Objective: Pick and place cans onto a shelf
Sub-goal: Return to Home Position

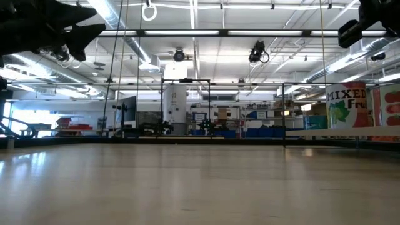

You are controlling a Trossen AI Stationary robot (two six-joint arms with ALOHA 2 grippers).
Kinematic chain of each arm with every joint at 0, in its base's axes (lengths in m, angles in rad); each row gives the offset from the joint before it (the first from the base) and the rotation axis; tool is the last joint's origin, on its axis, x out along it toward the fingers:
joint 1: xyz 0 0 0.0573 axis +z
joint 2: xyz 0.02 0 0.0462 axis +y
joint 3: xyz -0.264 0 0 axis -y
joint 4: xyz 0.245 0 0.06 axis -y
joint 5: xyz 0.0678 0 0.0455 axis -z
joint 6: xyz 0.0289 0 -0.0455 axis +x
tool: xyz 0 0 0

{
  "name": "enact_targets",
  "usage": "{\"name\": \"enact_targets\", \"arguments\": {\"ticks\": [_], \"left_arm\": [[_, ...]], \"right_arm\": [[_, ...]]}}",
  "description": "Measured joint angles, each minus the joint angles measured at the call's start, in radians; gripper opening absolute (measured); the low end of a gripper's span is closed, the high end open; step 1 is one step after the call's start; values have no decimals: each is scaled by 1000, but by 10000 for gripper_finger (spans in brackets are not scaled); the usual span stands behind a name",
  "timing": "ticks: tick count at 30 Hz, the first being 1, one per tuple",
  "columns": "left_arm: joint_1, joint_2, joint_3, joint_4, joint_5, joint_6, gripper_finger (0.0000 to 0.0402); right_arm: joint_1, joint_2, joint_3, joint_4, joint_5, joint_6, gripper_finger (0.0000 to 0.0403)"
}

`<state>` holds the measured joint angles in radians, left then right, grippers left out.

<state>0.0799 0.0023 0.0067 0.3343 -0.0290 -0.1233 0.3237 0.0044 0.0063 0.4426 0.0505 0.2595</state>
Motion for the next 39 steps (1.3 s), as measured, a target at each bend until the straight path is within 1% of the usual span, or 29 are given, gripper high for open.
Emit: {"name": "enact_targets", "arguments": {"ticks": [2, 4, 8, 11, 15, 18, 21, 27, 30, 33, 37, 39], "left_arm": [[-1, 3, 0, -7, -43, -5, 217], [-7, 4, 0, -24, -64, -15, 217], [-60, 3, 0, -33, -43, 10, 217], [-111, 4, 0, -85, -42, 39, 217], [-151, 3, 0, -165, -61, 76, 217], [-155, 2, 0, -175, -62, 110, 217], [-155, 2, 0, -186, -63, 113, 217], [-154, 4, 1, -293, -60, 109, 217], [-154, 15, 1, -288, -53, 109, 217], [-154, 13, 1, -269, -53, 109, 217], [-154, 13, 1, -270, -53, 109, 217], [-154, 13, 1, -270, -53, 109, 217]], "right_arm": [[0, 0, 0, -14, 1, 8, 56], [0, 0, 0, -37, 5, 9, 56], [0, 1, 0, -91, 24, 2, 56], [0, 0, 0, -101, 35, -8, 56], [0, 0, 0, -91, 32, -25, 56], [0, 0, 0, -108, 33, -35, 56], [-10, 0, 0, -139, 33, -41, 56], [-92, 0, 0, -187, 35, -70, 56], [-136, 0, 0, -221, 35, -116, 56], [-166, 3, 0, -323, 38, -151, 56], [-178, 4, 0, -397, 38, -155, 56], [-178, 4, 0, -398, 38, -154, 56]]}}
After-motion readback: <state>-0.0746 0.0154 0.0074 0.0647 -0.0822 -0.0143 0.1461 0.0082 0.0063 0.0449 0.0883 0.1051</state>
